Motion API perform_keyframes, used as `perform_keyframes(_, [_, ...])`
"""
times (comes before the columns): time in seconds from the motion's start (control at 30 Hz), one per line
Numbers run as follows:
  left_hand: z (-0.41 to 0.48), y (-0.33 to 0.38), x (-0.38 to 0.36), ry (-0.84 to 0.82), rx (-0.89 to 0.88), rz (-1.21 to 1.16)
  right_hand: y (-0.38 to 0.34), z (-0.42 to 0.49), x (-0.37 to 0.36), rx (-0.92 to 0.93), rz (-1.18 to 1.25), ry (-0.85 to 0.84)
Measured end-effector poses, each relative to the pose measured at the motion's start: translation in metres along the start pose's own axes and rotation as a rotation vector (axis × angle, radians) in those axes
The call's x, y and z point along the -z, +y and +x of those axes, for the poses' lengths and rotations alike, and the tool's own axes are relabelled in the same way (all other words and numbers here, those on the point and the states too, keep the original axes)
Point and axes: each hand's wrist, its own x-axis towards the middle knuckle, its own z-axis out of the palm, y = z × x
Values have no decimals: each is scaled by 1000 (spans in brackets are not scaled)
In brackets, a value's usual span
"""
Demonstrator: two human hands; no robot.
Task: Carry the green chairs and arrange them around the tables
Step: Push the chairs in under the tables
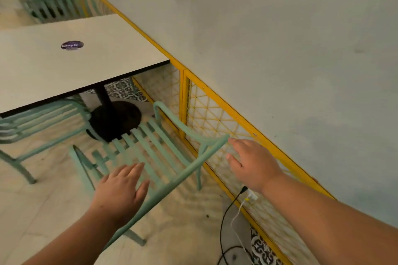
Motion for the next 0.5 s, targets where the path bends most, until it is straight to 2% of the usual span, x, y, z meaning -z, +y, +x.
perform_keyframes(0.23, [-18, -6, -18, 17, 129, -7, -11, 38, -38, 116, 32, -67])
perform_keyframes(0.5, [-17, 10, -33, 26, 370, -45, 6, 98, -40, 268, 20, -129])
